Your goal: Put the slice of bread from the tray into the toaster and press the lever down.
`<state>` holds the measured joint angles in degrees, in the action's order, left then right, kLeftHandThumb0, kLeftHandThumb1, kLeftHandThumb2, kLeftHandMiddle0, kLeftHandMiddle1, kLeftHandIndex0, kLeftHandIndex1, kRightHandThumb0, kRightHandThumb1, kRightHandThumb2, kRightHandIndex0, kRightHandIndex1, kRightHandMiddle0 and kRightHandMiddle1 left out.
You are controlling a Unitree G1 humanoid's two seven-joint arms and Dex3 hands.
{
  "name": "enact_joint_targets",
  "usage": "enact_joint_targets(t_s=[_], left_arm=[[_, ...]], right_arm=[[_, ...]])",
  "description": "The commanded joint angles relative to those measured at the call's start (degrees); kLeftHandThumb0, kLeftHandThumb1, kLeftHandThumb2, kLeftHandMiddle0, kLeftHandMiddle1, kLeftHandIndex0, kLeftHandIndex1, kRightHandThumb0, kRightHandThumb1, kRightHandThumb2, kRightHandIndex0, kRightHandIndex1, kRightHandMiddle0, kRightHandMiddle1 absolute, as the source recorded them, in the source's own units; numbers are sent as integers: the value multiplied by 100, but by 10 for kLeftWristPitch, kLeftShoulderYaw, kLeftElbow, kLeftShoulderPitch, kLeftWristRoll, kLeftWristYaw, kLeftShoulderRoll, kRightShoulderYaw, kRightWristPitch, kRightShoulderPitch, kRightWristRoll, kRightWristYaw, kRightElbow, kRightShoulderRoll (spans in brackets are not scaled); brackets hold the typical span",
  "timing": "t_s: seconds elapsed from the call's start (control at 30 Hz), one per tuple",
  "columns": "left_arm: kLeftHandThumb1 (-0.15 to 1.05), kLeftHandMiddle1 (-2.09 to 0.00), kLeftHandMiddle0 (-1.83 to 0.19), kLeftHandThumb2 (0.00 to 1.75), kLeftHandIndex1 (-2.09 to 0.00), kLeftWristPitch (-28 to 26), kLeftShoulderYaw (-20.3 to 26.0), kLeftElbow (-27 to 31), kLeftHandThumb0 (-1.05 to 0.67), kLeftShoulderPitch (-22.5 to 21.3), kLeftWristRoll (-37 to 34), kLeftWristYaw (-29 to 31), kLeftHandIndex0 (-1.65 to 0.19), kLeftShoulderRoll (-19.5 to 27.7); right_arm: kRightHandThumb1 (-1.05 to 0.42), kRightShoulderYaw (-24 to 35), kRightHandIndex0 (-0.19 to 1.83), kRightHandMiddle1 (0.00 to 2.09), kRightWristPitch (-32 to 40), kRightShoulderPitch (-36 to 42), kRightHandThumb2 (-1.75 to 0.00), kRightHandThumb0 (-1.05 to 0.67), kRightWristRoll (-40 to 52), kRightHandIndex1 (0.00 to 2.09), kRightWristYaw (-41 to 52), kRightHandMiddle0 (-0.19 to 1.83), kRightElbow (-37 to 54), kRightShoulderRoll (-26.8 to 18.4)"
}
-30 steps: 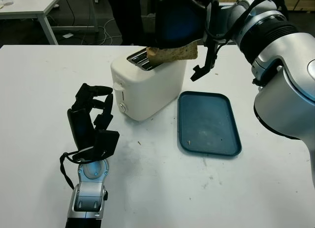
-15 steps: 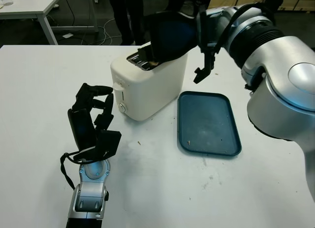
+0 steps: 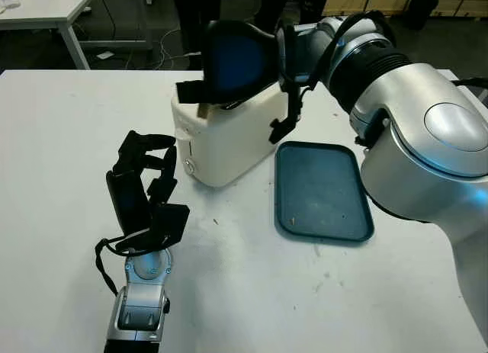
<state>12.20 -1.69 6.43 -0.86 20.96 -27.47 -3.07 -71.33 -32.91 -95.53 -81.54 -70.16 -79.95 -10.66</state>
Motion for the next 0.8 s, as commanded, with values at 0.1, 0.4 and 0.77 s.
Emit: enact_joint_targets(t_s=[0.1, 0.4, 0.77], left_arm=[[92, -149, -63, 32, -117, -11, -6, 10, -47, 6, -1, -2, -61, -20], [92, -149, -64, 31, -116, -8, -4, 7, -46, 5, -5, 0, -63, -15], [92, -151, -63, 31, -118, -2, -5, 1, -47, 0, -11, 3, -63, -13]], right_arm=[[-92, 13, 112, 175, 2, 5, -60, -61, 13, 175, 41, 88, -4, -5], [-92, 20, 88, 123, 49, 25, -49, -68, 13, 143, 205, 75, -6, -30], [-92, -1, 77, 99, 72, 32, -40, -63, -7, 141, 205, 71, -5, -56]])
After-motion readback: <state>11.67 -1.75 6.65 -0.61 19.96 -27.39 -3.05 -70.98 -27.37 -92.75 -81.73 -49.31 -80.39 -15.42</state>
